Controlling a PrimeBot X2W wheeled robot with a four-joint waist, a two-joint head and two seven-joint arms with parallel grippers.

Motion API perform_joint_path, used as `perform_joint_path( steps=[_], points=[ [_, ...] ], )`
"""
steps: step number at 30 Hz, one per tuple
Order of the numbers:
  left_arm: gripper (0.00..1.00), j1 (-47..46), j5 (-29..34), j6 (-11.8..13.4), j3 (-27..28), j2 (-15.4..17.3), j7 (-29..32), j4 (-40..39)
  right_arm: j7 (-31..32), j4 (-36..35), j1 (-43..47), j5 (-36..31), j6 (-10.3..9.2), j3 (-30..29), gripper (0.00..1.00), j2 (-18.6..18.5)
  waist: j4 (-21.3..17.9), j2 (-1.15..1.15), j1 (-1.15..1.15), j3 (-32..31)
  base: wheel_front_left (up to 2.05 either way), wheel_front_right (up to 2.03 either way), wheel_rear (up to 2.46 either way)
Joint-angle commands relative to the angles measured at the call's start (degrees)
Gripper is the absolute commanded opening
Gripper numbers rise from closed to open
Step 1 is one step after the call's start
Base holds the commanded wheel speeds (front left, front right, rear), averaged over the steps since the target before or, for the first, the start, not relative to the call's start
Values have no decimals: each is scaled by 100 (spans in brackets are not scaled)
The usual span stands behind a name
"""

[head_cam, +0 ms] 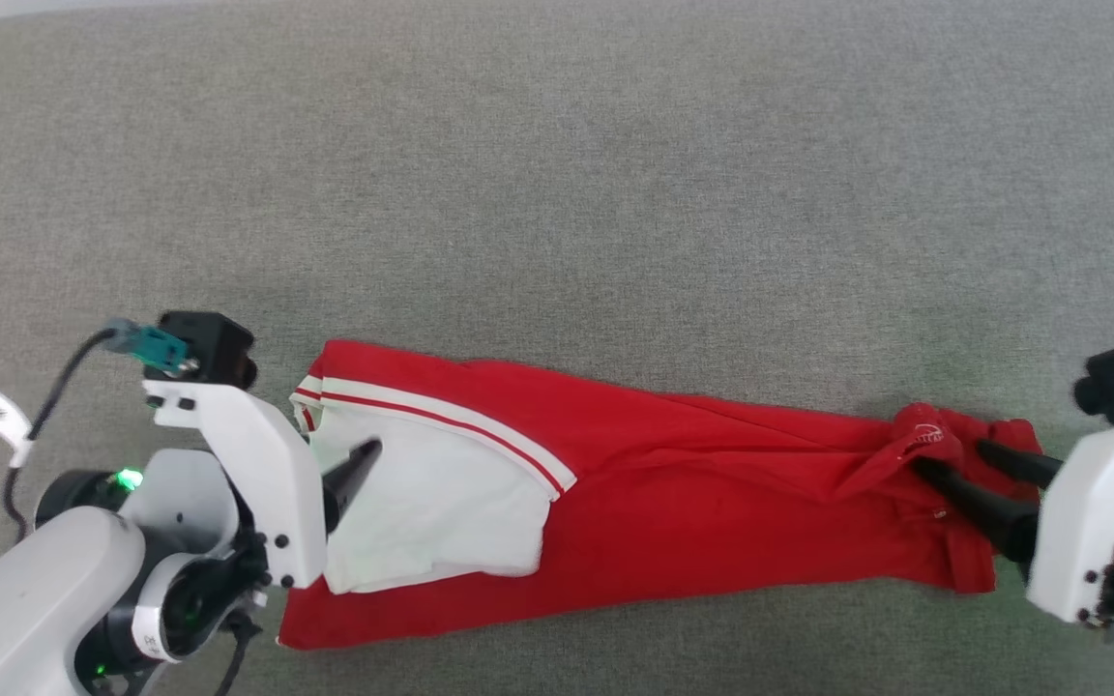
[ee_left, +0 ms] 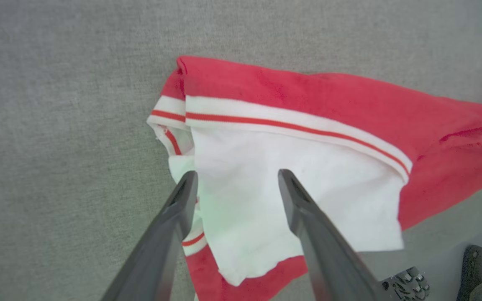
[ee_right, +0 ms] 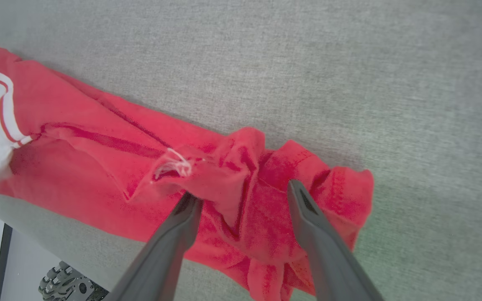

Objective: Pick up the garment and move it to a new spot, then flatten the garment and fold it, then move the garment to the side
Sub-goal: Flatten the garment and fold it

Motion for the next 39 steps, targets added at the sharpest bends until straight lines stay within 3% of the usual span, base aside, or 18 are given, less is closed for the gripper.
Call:
perform_joint_path(
  steps=[1, 12, 20, 24, 25, 27, 31, 39],
  points=[
    [100, 94, 30, -84, 77, -19, -185, 0, 66, -35, 72, 29, 0, -111, 100, 27, -1, 0, 0, 6, 0, 0, 0],
    [100, 593, 417, -793, 564, -188, -2209, 317, 463, 305, -10, 10, 0, -599, 100, -19, 136, 0, 0, 128, 0, 0, 0],
    [100, 916, 634, -1253, 866, -475, -3644, 832, 379, 1045, -309, 307, 0, -198, 100, 23, 292, 0, 0, 200, 0, 0, 0],
    [100, 1212, 607, -1557, 1018, -753, -4508, 1351, 522, 1715, -532, 678, 2, 364, 100, 148, 398, 0, 0, 211, 0, 0, 0],
    [100, 1248, 651, -1618, 1038, -798, -4639, 1463, 571, 1816, -572, 782, 7, 483, 78, 186, 424, 0, 0, 208, 0, 0, 0],
    [100, 1327, 625, -1745, 1162, -956, -4814, 1668, 649, 1899, -629, 990, 15, 679, 0, 226, 477, 0, 0, 197, 0, 0, 0],
    [100, 1518, 773, -2032, 1508, -1300, -4960, 1964, 538, 1906, -776, 1292, 13, 708, 0, 88, 548, 0, 0, 164, 0, 0, 0],
    [100, 2105, 1771, -2781, 2973, -2229, -4966, 2077, 278, 1727, -965, 1581, -1, 336, 0, -357, 546, 0, 0, 66, 0, 0, 0]
  ],
)
